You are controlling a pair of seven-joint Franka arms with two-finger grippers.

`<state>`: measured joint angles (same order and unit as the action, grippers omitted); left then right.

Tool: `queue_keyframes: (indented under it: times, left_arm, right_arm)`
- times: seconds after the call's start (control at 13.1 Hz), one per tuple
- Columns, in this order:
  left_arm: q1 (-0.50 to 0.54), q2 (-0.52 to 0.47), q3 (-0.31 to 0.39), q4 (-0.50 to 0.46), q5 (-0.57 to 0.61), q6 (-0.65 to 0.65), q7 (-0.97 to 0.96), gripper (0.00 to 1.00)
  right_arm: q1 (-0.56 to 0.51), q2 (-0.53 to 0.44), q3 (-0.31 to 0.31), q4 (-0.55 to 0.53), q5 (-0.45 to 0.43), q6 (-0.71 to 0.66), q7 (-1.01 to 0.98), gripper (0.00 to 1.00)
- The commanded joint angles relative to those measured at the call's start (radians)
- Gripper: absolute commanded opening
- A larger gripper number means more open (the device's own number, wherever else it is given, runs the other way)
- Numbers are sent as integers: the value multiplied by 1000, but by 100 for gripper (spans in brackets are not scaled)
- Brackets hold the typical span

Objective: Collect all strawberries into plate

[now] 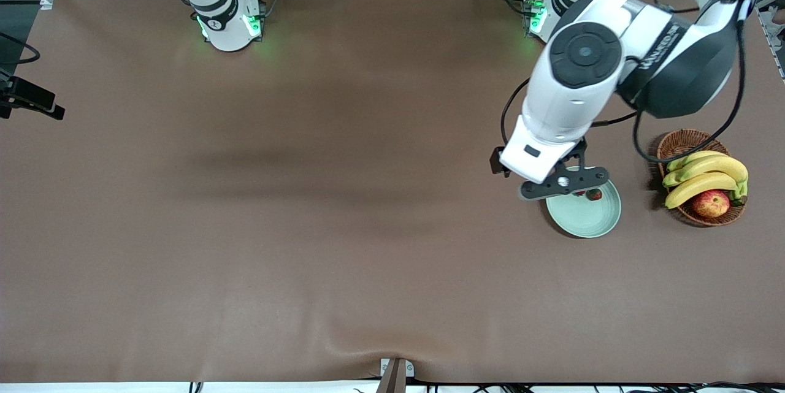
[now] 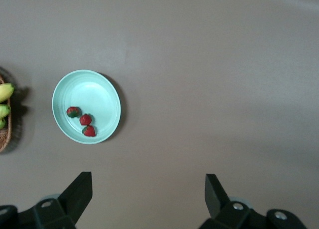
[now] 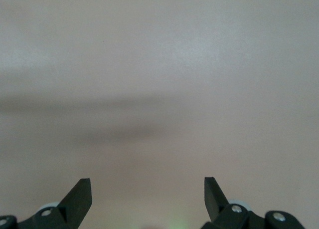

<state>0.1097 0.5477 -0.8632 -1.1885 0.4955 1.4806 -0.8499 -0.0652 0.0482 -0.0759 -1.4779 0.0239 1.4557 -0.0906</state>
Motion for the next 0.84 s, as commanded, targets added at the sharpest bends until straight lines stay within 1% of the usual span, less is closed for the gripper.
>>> queue_keyframes:
  times: [0.0,0.08,0.23,0.3,0.38,0.46,0.53,0.61,0.68,0.76]
  left_arm:
    - [-51,-106,165,-9,-136,14,78,100]
    - [-61,-136,226,-9,-199,14,118,100]
    - [-106,-219,414,-28,-366,14,230,100]
    - [-132,-260,512,-51,-423,6,306,100]
    - [-140,-290,556,-71,-443,-6,366,100]
    - [-133,-311,570,-86,-445,-34,414,100]
    - [-130,-333,599,-95,-446,-57,451,100]
    - [-130,-362,631,-118,-449,-74,497,100]
    - [-130,-399,665,-158,-477,-72,552,100]
    - [-134,-429,718,-189,-507,-71,578,100]
  right_arm:
    - [2,1,-1,7,-1,-1,-4,100]
    - [2,1,-1,7,-2,-1,-4,100]
    - [1,1,-1,7,-1,-1,-4,100]
    - [-1,1,-1,7,-1,-1,-4,100]
    - [1,1,-1,7,-1,-1,-4,100]
    - [-1,1,-1,7,-2,-1,-4,100]
    - [-1,1,-1,7,-2,-1,-4,100]
    - [-1,1,-1,7,-1,-1,-4,100]
    - [1,1,-1,7,-1,-1,-4,100]
    - [1,1,-1,7,-1,-1,-6,100]
